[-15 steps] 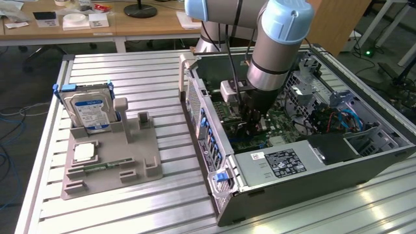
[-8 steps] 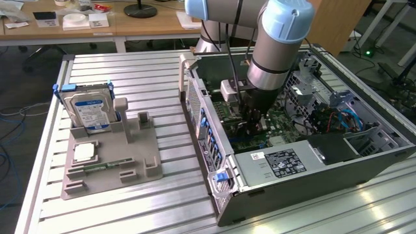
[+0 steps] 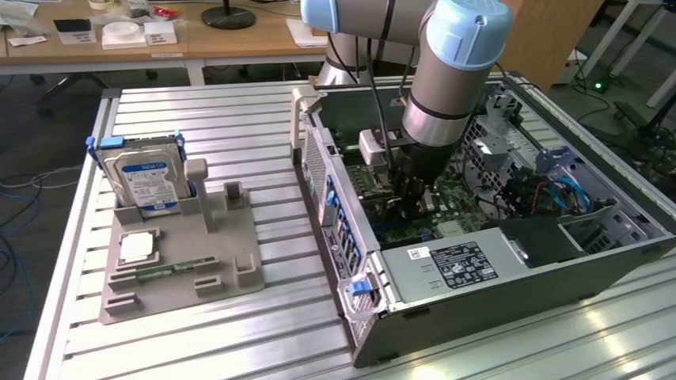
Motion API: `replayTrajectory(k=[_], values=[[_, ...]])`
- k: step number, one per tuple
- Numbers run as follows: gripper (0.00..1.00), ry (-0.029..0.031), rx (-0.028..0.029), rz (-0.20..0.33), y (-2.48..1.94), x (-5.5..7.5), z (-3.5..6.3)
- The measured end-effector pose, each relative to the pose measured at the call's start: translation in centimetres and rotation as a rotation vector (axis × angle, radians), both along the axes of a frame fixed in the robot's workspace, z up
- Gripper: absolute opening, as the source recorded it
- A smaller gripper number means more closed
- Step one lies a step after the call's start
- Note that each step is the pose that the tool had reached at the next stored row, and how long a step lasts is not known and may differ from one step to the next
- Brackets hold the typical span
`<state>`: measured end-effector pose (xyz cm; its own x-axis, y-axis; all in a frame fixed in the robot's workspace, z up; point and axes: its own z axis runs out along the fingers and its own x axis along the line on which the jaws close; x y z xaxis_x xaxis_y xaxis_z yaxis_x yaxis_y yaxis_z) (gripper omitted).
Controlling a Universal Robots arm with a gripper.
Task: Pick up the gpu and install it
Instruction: 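Insert the gpu into the slot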
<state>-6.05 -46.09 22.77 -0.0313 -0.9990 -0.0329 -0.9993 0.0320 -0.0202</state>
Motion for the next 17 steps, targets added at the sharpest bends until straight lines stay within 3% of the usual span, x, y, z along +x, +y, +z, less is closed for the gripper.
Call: replayTrajectory(k=[17], values=[[0.28, -0.0002, -0.0023, 0.0, -0.08, -0.12, -0.02]])
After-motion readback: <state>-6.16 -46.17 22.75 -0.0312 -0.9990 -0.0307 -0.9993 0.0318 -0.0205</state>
